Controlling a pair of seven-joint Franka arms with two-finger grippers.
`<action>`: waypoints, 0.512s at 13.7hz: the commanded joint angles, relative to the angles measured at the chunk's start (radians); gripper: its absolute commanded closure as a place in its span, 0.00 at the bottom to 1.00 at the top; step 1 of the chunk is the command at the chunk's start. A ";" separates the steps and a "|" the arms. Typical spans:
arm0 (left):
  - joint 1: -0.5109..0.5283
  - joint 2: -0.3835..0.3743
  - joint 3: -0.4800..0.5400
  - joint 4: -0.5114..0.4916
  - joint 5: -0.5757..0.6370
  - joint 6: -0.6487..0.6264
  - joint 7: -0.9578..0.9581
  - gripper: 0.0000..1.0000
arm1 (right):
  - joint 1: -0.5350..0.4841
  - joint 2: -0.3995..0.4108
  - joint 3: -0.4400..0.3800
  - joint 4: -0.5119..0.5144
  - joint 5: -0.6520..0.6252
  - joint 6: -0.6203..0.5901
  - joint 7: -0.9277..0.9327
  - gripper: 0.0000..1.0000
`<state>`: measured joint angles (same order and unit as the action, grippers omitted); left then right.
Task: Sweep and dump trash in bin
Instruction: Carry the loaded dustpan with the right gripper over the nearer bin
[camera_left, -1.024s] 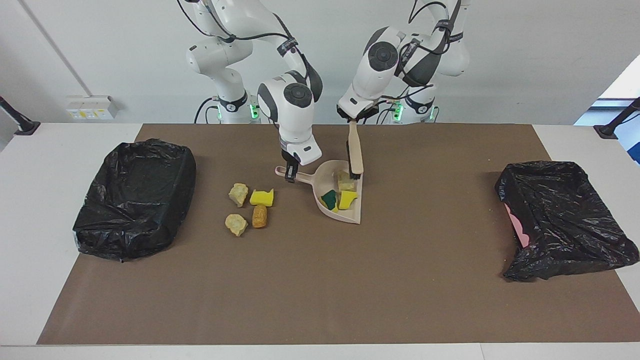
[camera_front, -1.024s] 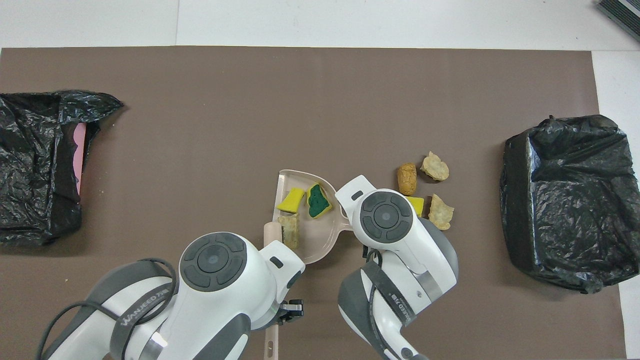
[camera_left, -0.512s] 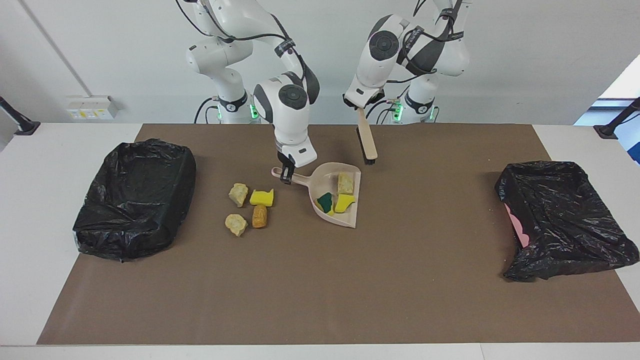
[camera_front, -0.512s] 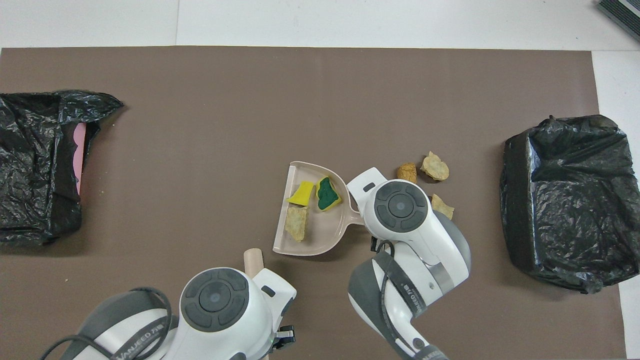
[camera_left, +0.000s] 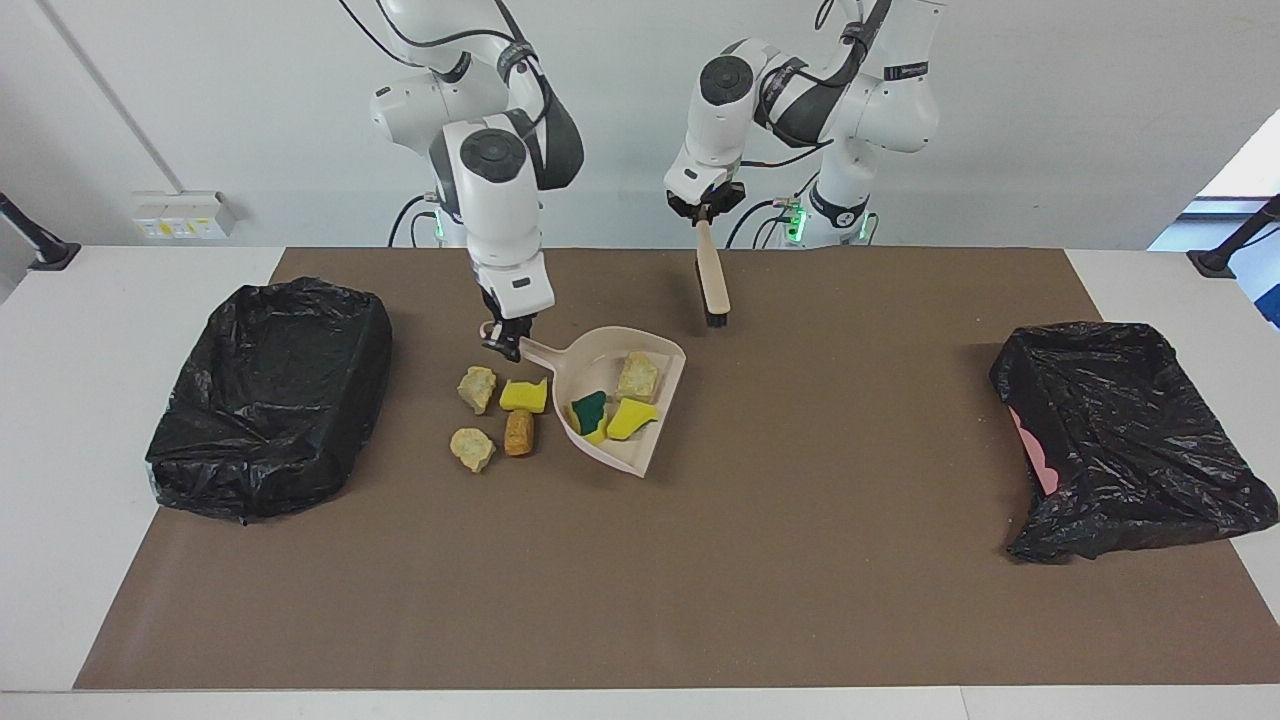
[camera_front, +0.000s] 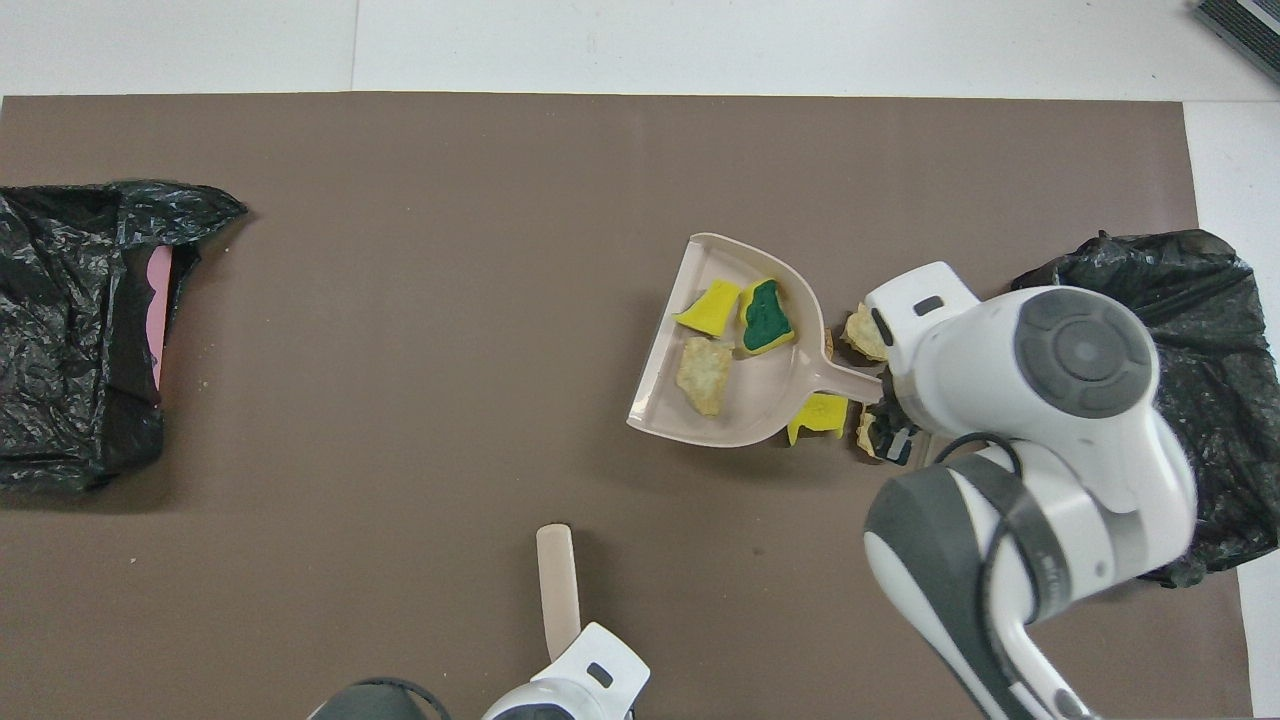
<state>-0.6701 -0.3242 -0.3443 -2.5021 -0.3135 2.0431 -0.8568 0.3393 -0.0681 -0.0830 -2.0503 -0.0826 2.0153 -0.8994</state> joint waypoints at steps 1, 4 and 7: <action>-0.011 0.002 -0.045 -0.043 0.014 0.098 -0.047 1.00 | -0.147 -0.074 0.005 0.027 -0.009 -0.076 -0.148 1.00; -0.014 0.016 -0.073 -0.044 0.022 0.117 -0.051 1.00 | -0.326 -0.082 0.003 0.065 -0.008 -0.139 -0.323 1.00; -0.014 0.068 -0.073 -0.040 0.083 0.160 -0.051 1.00 | -0.481 -0.082 -0.003 0.065 -0.026 -0.122 -0.545 1.00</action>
<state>-0.6739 -0.2871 -0.4218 -2.5352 -0.2670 2.1561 -0.8897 -0.0632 -0.1571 -0.0959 -1.9971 -0.0853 1.8937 -1.3275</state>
